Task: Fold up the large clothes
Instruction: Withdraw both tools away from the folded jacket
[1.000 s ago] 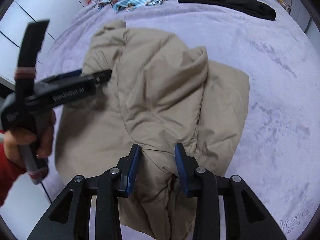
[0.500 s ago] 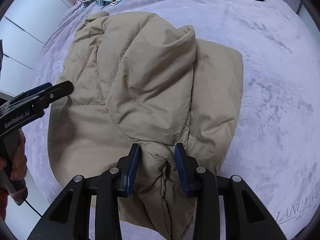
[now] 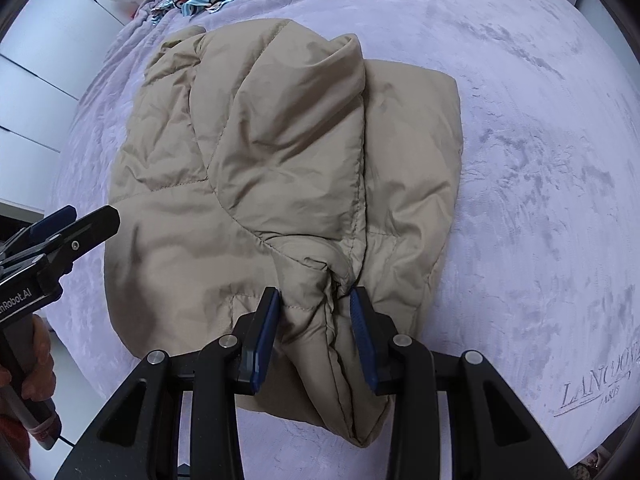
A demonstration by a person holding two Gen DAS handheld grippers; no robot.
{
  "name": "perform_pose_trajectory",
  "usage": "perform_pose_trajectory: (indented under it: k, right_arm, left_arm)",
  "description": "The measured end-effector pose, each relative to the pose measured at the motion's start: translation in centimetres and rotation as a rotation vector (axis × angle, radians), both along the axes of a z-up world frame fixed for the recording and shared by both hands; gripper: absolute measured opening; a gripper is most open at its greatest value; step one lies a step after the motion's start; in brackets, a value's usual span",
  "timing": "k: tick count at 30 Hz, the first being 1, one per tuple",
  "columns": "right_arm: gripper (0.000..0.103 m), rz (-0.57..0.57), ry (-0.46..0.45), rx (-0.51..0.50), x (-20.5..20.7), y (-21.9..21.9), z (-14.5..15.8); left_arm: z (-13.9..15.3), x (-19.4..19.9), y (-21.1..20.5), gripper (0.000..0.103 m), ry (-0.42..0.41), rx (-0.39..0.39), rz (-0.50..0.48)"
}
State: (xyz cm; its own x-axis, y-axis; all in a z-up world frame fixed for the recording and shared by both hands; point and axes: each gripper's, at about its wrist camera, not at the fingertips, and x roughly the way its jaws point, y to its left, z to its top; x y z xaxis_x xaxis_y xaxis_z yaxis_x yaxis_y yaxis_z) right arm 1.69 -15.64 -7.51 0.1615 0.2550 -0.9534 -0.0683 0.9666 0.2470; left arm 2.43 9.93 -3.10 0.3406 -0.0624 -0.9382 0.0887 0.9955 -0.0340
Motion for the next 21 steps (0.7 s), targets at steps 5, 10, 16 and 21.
perform_pose_trajectory:
  k: [5,10,16,21]
  right_arm:
    - [0.04,-0.02,0.015,0.008,-0.6,-0.3,0.4]
    - [0.041,-0.041,0.027,0.013,-1.5,-0.7,1.0]
    - [0.053,-0.087,0.04,0.028,-2.5,-1.5,2.0]
    - [0.069,-0.106,0.009,0.027,-3.2,-1.7,3.9]
  left_arm:
    - [0.3,-0.7,1.0,0.103,0.023,-0.047,0.049]
    - [0.6,-1.9,1.6,0.103,0.031,-0.036,0.072]
    - [1.4,-3.5,1.5,0.103,0.037,-0.005,0.047]
    - [2.7,-4.8,1.5,0.103,0.032,-0.026,0.04]
